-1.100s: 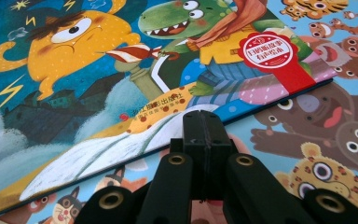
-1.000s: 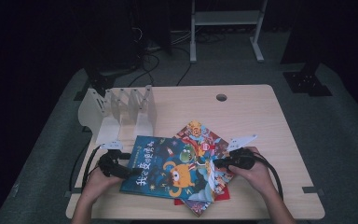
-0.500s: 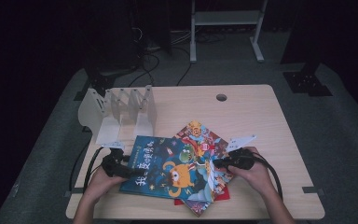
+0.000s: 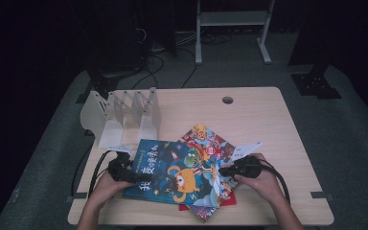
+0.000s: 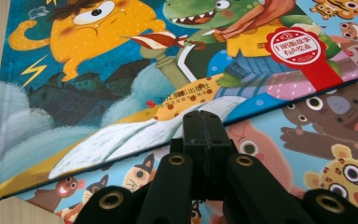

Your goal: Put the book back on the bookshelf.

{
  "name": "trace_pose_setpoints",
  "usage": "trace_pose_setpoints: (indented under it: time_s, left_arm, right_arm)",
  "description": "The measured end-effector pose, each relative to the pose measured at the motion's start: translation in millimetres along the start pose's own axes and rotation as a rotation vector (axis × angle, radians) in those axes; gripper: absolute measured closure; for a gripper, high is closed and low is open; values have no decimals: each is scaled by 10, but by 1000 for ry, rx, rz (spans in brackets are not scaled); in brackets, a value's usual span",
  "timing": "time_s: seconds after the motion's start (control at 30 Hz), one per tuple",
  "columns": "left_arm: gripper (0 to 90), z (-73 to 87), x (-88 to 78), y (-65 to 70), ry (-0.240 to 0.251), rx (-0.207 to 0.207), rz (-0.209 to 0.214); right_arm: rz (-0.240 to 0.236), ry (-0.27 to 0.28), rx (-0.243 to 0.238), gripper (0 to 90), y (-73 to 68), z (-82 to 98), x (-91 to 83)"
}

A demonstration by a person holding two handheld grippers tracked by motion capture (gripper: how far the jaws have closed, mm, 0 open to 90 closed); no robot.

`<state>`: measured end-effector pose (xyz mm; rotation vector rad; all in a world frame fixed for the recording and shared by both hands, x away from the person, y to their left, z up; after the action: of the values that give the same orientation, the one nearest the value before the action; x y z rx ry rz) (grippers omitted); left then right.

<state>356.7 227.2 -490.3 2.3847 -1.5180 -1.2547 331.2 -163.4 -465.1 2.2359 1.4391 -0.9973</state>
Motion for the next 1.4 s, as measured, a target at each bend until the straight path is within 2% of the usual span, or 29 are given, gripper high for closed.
trace_pose_setpoints:
  time_s: [0.23, 0.43, 0.57, 0.93, 1.23, 1.4]
  left_arm:
    - [0, 5, -54, -14, -12, -9, -9]
    - [0, 4, -111, -10, -7, -23, 10]
    - [0, -27, -153, 19, -5, -15, 4]
    - [0, -118, -343, 70, 48, 4, 2]
    - [0, -172, -448, 122, 42, 14, -8]
    - [0, -256, -509, 170, 49, 21, -6]
  right_arm:
    - [-22, 10, 1, 893, -34, -12, 31]
    - [-26, 13, 3, 893, -58, -31, 58]
    - [-24, 9, 1, 893, -67, -42, 66]
    - [-36, -8, -13, 892, -115, -108, 122]
    - [-48, -15, -18, 891, -137, -148, 159]
    - [-45, -25, -25, 891, -146, -165, 166]
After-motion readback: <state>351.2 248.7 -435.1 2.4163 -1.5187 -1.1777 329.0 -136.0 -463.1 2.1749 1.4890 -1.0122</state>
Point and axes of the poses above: each handheld gripper's, and its own axes: x roughly forward along the jaws, z roughly out of its underside, y roughly to its right, the point moved 3 cm from there along x, roughly forward along the jaws, and after that the axes turned 1 degree about x, right-handed, at the moved point
